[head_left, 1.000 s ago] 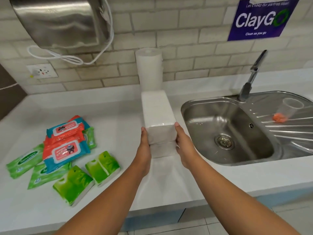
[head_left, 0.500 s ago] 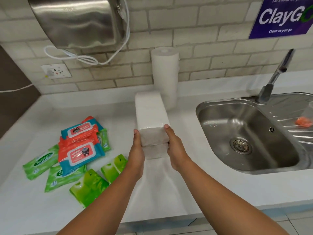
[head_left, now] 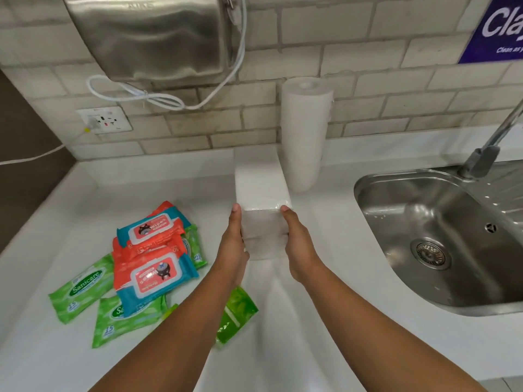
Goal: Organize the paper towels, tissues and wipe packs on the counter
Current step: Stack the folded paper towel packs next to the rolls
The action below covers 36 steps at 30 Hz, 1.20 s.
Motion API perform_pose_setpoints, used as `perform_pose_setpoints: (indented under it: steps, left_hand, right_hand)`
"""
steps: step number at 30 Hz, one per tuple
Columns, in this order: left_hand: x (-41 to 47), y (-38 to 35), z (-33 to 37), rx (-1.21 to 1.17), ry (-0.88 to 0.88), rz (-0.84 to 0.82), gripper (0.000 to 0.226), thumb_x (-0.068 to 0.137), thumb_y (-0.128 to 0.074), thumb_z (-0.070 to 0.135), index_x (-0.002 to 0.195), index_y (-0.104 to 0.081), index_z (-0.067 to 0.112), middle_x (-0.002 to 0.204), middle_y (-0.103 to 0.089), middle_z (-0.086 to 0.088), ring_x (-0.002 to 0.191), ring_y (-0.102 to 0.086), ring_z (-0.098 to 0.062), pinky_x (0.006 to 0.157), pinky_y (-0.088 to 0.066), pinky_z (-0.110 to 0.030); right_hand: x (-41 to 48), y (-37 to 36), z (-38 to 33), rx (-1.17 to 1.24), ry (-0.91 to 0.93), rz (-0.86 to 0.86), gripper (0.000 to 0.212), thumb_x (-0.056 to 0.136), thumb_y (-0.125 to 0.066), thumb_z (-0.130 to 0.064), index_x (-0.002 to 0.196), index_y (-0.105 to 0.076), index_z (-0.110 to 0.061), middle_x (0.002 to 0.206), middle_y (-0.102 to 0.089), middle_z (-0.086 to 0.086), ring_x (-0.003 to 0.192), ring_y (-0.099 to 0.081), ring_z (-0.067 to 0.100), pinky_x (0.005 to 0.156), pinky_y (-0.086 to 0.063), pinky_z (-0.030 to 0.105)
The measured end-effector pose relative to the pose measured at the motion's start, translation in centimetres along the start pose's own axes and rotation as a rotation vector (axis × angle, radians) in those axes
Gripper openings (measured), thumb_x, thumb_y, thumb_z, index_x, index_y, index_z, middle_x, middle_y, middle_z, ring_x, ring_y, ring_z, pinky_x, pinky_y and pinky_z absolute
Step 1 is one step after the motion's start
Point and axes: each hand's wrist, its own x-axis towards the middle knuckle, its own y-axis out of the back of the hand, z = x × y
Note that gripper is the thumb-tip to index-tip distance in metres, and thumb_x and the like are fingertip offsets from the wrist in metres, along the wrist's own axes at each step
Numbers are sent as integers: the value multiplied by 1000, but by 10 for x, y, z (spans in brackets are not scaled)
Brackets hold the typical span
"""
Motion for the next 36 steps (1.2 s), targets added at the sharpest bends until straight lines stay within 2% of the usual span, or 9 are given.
perform_pose_setpoints:
  steps: [3,7,9,12,16,21,28,33,36]
  left_hand:
    - [20,3,8,-9,42,-13,52,89,-44,76,113,-68,37,101,-79,10,113,-68,-18,107,-49,-43]
    - [43,5,16,-18,67,-46,50,93,-48,68,115,-70,29,103,-78,4,111,-69,-20,112,-46,-48]
    - [53,4,19,-19,66,-77,51,95,-47,66,117,-70,26,101,-79,4,104,-72,-17,108,-50,-47]
    - [70,3,24,-7,47,-117,51,98,-42,65,114,-70,25,96,-80,5,90,-76,-11,94,-56,-40]
    - [89,0,30,16,34,-136,56,97,-41,67,121,-69,24,103,-80,3,92,-76,-11,86,-56,-36]
    - [106,-5,35,-11,41,-153,56,95,-44,71,122,-70,29,112,-78,1,102,-75,-15,101,-54,-42]
    - [124,-11,44,-11,42,-178,47,98,-40,67,116,-69,35,105,-80,7,96,-76,-10,94,-54,-40]
    - [135,-10,44,19,47,-165,58,91,-46,76,126,-67,36,117,-77,7,113,-71,-15,113,-45,-46]
    - [137,-10,44,50,40,-146,61,86,-50,80,128,-66,39,120,-76,7,120,-67,-18,116,-40,-49]
  right_hand:
    - [17,-7,-2,-14,-12,34,44,94,-50,-56,113,-72,-24,111,-75,4,105,-70,21,82,-54,30]
    - [37,-12,-8,-16,-12,47,45,95,-49,-55,112,-72,-21,109,-76,6,97,-72,19,71,-53,26]
    - [47,-14,-11,-7,-15,54,44,96,-48,-54,110,-72,-20,102,-76,2,89,-72,14,68,-52,24]
    - [62,-15,-15,-7,-17,61,42,97,-47,-54,104,-72,-21,94,-75,-1,84,-71,12,67,-51,24]
    - [78,-15,-21,-16,-23,50,38,98,-45,-54,96,-70,-26,88,-72,-6,77,-68,6,63,-48,21]
    - [95,-17,-31,-30,-39,72,40,95,-47,-57,100,-72,-26,94,-77,-4,92,-71,12,76,-50,27]
    - [113,-20,-40,-39,-46,94,45,91,-49,-61,111,-72,-28,108,-76,-4,106,-69,15,90,-49,31]
    - [119,-19,-43,-46,-48,86,40,92,-49,-59,108,-72,-30,108,-76,-4,106,-68,16,90,-50,31]
    - [120,-16,-45,-73,-55,71,40,92,-50,-61,109,-70,-31,112,-74,-5,107,-66,13,87,-48,28]
